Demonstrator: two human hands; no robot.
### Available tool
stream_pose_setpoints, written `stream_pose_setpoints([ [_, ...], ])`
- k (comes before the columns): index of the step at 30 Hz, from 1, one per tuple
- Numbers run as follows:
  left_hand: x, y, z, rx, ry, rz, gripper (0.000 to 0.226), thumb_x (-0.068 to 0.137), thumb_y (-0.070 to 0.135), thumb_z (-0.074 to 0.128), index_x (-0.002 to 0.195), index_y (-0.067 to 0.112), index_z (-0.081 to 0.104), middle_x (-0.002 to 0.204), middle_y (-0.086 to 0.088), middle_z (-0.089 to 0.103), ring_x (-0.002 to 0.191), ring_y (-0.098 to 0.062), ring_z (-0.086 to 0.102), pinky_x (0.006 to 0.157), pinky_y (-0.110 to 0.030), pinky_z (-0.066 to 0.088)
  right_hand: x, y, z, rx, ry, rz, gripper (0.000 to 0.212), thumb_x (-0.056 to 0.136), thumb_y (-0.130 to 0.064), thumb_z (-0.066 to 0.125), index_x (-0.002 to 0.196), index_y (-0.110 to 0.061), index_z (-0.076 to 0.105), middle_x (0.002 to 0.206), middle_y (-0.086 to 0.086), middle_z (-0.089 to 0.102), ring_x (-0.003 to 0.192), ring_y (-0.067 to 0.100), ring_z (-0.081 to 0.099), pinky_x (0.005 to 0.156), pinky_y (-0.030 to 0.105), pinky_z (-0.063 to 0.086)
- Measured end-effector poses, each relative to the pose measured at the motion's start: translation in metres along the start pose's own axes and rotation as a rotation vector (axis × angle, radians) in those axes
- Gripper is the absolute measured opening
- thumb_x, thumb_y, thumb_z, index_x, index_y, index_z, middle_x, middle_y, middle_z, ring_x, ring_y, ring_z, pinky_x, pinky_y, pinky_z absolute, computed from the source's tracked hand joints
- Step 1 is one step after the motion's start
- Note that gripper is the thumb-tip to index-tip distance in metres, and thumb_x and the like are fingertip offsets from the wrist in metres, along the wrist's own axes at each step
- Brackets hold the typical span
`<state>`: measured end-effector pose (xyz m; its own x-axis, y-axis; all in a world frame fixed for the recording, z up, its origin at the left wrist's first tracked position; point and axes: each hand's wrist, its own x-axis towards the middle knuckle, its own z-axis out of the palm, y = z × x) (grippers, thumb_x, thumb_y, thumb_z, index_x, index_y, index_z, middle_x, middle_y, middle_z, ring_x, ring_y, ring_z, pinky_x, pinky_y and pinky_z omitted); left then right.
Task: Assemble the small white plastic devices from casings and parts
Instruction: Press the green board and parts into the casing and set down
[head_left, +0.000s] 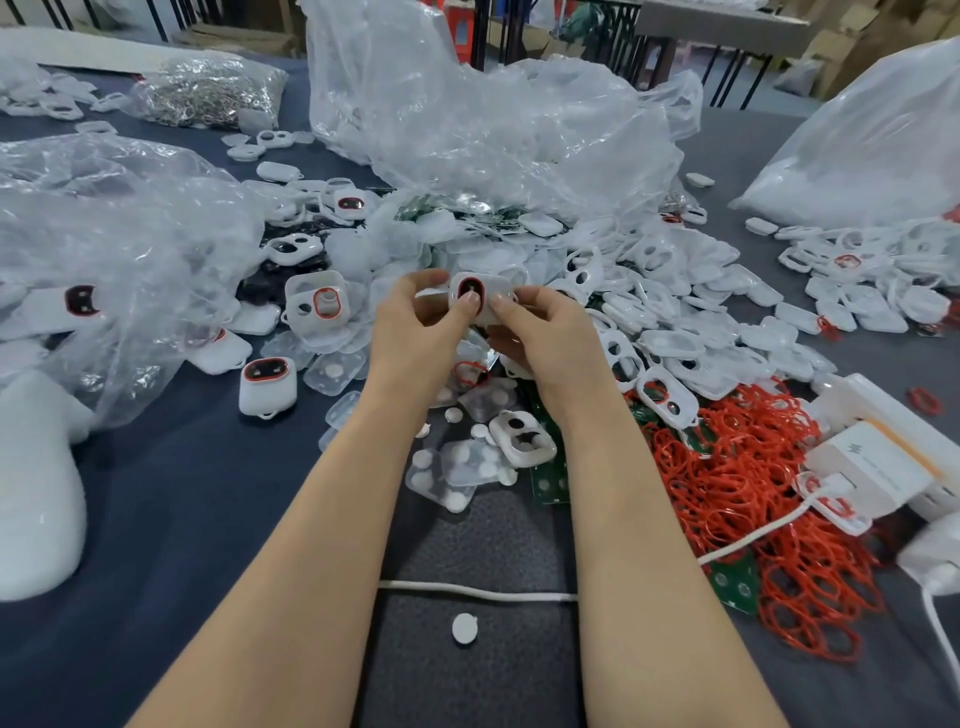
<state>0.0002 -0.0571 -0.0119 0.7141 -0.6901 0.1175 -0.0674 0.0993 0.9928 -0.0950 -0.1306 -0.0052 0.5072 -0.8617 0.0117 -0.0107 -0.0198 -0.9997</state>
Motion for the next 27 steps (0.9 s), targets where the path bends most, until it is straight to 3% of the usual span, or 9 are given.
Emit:
stream_pose_setpoints([
  [4, -0.001, 0.001, 0.001, -0.013, 0.004, 0.016, 0.012, 0.089, 0.016, 0.067, 0.094, 0.02, 0.057, 0.094, -0.005, 0.069, 0.09, -0.018, 0.067, 0.085, -0.033, 0.054, -0.001, 0.001, -0.001, 0.04, -0.021, 0.026, 0.008, 0.091, -0.012, 0.062, 0.097, -0.008, 0.065, 0.087, 0.007, 0.069, 0.078, 0.014, 0.068, 0.076, 0.027, 0.057],
  [13, -0.001, 0.001, 0.003, 0.106, 0.013, 0.127, 0.014, 0.09, 0.016, 0.065, 0.088, 0.023, 0.054, 0.087, 0.003, 0.063, 0.083, -0.018, 0.063, 0.084, -0.043, 0.054, -0.002, 0.001, 0.0, 0.097, -0.056, 0.009, 0.006, 0.093, -0.006, 0.058, 0.094, -0.01, 0.063, 0.086, 0.004, 0.068, 0.078, 0.011, 0.067, 0.073, 0.022, 0.056],
  [21, -0.004, 0.017, -0.01, 0.013, 0.049, 0.114, 0.01, 0.092, 0.022, 0.064, 0.099, 0.016, 0.062, 0.089, 0.006, 0.068, 0.077, 0.004, 0.063, 0.07, -0.012, 0.049, -0.006, -0.013, 0.013, 0.137, -0.083, 0.01, 0.02, 0.093, -0.013, 0.06, 0.11, -0.002, 0.063, 0.087, 0.008, 0.07, 0.073, 0.014, 0.067, 0.072, 0.024, 0.057],
  [24, 0.002, 0.036, -0.04, -0.006, 0.178, 0.151, 0.009, 0.095, 0.023, 0.058, 0.097, 0.016, 0.064, 0.087, 0.007, 0.067, 0.077, -0.002, 0.061, 0.073, -0.018, 0.049, -0.005, -0.034, 0.044, 0.036, -0.133, -0.053, 0.019, 0.091, -0.019, 0.064, 0.106, -0.007, 0.062, 0.079, 0.003, 0.069, 0.06, 0.009, 0.063, 0.062, 0.022, 0.053],
  [27, 0.009, 0.062, -0.09, 0.006, 0.49, 0.271, 0.013, 0.096, 0.015, 0.051, 0.098, 0.018, 0.064, 0.089, 0.011, 0.064, 0.08, 0.003, 0.058, 0.076, -0.013, 0.047, -0.004, -0.06, 0.102, 0.038, -0.259, -0.103, 0.013, 0.09, -0.017, 0.065, 0.099, -0.009, 0.059, 0.074, 0.001, 0.068, 0.054, 0.007, 0.063, 0.061, 0.026, 0.054],
])
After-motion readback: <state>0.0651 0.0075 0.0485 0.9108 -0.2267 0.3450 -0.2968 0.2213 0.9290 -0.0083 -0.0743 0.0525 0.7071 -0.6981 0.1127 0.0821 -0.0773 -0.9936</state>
